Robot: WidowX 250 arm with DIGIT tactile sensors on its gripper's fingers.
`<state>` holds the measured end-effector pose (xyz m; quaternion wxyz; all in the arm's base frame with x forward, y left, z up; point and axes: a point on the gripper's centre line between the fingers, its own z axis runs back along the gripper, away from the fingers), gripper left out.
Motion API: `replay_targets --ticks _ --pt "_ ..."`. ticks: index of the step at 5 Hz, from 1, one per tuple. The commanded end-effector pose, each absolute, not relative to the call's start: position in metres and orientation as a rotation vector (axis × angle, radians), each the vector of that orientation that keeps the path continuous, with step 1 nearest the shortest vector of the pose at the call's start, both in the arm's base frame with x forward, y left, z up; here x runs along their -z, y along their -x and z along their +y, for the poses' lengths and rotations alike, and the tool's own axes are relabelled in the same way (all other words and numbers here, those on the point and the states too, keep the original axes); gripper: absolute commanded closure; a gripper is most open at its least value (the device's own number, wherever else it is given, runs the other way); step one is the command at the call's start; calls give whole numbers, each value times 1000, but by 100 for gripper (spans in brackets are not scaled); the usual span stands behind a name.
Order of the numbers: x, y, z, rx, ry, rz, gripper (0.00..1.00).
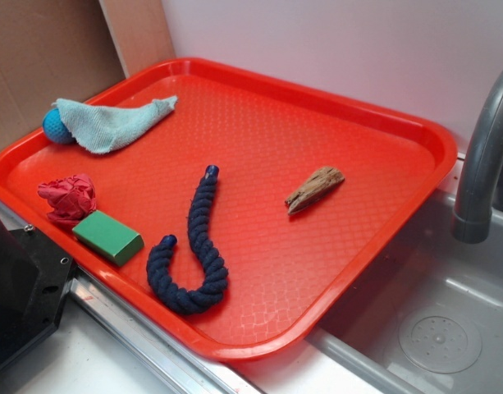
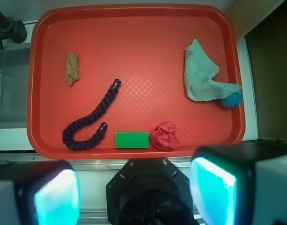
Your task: Grab the wood chip.
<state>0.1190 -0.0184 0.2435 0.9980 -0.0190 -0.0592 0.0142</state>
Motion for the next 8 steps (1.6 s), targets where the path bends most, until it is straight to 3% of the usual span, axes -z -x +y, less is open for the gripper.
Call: replay_targets --ticks 1,2,3,4,6,7,8 --pt "-244 -119 -18 -28 38 -119 0" --pt "-194 -169 -53 -133 -16 32 0" --pt "-152 -218 -67 -310 92 17 0" --pt "-118 -249 -92 -240 54 47 0" --pt "-118 -249 -92 -240 54 47 0" --pt "-93 -250 -100 -113 -24 47 0" --pt "-69 -251 -109 -30 3 37 0"
